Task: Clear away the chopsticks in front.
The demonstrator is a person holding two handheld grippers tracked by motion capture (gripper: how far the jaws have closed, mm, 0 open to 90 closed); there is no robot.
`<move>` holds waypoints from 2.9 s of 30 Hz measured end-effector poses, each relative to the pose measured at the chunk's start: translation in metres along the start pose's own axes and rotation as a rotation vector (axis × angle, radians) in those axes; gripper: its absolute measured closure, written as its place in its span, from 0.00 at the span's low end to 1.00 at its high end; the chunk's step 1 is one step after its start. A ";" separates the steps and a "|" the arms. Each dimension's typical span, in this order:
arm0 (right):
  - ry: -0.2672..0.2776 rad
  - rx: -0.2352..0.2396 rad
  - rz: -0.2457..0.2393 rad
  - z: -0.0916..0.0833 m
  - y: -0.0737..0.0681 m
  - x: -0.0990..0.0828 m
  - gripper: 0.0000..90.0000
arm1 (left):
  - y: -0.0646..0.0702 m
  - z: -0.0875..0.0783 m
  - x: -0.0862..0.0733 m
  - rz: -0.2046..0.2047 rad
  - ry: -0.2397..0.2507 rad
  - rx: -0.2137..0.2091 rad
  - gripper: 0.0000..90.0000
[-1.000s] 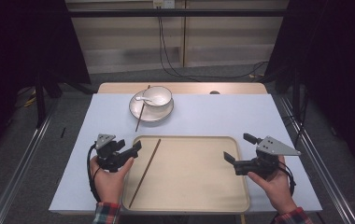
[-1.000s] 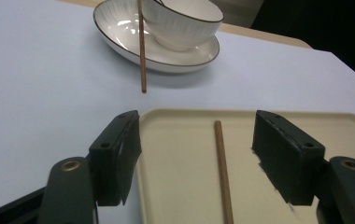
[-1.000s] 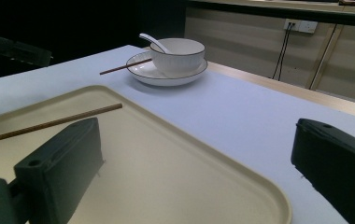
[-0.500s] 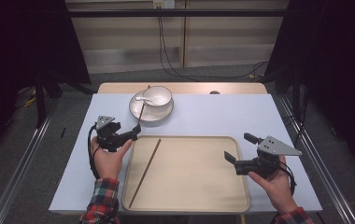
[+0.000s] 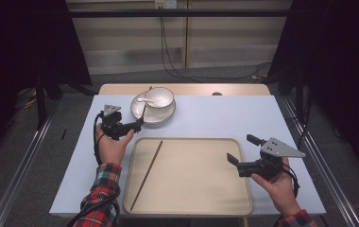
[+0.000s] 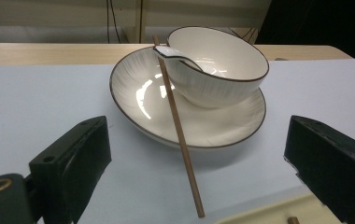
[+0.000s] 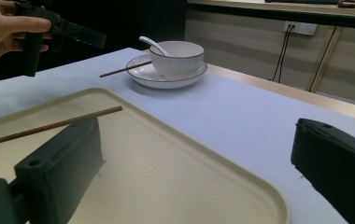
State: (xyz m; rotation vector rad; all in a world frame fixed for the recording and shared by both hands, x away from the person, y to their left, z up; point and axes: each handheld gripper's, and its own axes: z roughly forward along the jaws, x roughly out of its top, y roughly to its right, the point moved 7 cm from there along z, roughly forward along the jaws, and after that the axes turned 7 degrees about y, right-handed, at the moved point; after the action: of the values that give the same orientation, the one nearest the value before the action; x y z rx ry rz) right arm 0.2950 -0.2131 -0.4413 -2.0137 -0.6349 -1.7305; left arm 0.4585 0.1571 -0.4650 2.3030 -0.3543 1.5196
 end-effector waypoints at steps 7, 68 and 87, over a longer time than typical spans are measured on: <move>0.002 0.003 0.001 0.001 0.000 0.000 0.02 | -0.008 0.021 0.000 0.005 -0.024 0.020 0.15; -0.007 -0.006 -0.030 0.003 0.000 -0.002 0.02 | -0.010 0.019 -0.015 -0.097 -0.167 0.059 0.95; -0.006 0.000 -0.034 0.003 -0.001 -0.002 0.02 | -0.010 -0.020 -0.030 -0.179 -0.141 0.061 0.95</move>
State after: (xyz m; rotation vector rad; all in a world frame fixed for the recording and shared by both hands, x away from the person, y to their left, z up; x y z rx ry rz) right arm 0.2969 -0.2104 -0.4435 -2.0200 -0.6752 -1.7443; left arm 0.4340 0.1754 -0.4871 2.4234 -0.1342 1.3039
